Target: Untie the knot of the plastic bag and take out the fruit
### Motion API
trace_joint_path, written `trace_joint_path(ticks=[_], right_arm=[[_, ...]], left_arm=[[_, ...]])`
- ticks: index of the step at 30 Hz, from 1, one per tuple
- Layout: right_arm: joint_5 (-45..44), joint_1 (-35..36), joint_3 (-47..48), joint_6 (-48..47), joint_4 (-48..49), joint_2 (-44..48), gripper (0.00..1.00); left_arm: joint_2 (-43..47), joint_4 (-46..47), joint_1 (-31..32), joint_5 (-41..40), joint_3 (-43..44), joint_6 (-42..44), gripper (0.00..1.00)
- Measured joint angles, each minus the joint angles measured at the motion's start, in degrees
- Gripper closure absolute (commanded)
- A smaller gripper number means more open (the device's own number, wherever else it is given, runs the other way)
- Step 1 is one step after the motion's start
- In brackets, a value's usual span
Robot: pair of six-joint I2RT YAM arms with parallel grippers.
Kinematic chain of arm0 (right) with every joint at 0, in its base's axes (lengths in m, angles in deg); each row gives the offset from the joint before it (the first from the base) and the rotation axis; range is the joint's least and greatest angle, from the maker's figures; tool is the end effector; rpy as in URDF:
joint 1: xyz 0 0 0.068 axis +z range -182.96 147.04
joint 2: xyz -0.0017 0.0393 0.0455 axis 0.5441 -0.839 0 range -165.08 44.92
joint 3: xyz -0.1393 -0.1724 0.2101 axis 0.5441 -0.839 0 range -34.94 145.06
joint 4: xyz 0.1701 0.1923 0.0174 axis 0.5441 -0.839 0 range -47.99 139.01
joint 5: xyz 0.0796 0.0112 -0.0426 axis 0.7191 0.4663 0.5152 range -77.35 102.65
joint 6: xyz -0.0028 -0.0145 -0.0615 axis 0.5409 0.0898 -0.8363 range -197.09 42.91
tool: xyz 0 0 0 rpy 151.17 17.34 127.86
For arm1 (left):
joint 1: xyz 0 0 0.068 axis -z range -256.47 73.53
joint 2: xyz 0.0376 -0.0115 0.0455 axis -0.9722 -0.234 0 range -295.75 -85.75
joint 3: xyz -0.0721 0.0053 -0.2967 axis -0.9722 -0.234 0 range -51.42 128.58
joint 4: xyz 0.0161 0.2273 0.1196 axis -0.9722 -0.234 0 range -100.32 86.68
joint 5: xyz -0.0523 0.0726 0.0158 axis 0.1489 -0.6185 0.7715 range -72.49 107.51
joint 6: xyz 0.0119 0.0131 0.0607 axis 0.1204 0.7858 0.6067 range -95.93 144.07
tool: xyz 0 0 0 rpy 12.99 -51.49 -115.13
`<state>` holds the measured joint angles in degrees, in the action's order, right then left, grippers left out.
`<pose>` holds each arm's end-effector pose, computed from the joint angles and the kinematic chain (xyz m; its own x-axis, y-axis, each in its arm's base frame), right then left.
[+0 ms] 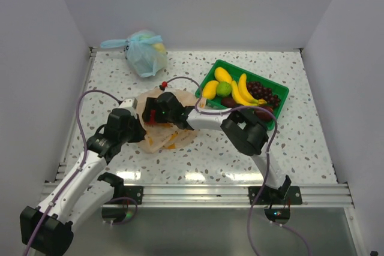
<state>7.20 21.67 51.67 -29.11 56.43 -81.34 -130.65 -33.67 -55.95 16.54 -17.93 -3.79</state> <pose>0.3066 0.4238 0.1808 -0.7752 0.1856 -0.6039 -0.2830 0.7526 0.5946 0.1392 -0.0512 0.2531 -0.7097 -0.2333 -0.6647 0.0079 0.9409 -0.3387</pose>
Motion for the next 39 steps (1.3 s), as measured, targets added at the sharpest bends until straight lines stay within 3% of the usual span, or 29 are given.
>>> trace_joint_path(ticks=[2,5,6,11,20,30,39], right_arm=[[0.04,0.0,0.79,-0.04,0.59,-1.03,0.11],[0.24,0.0,0.83,-0.15,1.33,-1.51,0.28],[0.26,0.0,0.83,-0.26,1.6,-1.55,0.39],[0.57,0.0,0.22,-1.55,2.54,-1.49,0.55],[5.27,-0.07,-9.64,-6.49,1.07,7.61,0.6],[12.9,-2.86,-11.85,-15.1,-10.08,25.22,0.68],[12.35,-22.01,-15.08,-20.0,-17.94,41.27,0.66]], left_arm=[[0.0,0.0,0.2,0.02,-0.33,0.0,0.98],[0.0,-0.04,0.33,0.09,-0.52,0.0,0.98],[0.0,-0.02,0.33,0.09,-0.52,0.0,0.98],[0.0,-0.02,0.63,0.04,-0.5,0.0,0.98],[0.15,-0.04,0.63,-0.46,-0.5,0.0,0.98],[0.13,-0.07,0.63,-0.76,-0.5,0.0,0.98],[0.09,-0.07,0.63,-0.79,-0.5,0.0,0.98]])
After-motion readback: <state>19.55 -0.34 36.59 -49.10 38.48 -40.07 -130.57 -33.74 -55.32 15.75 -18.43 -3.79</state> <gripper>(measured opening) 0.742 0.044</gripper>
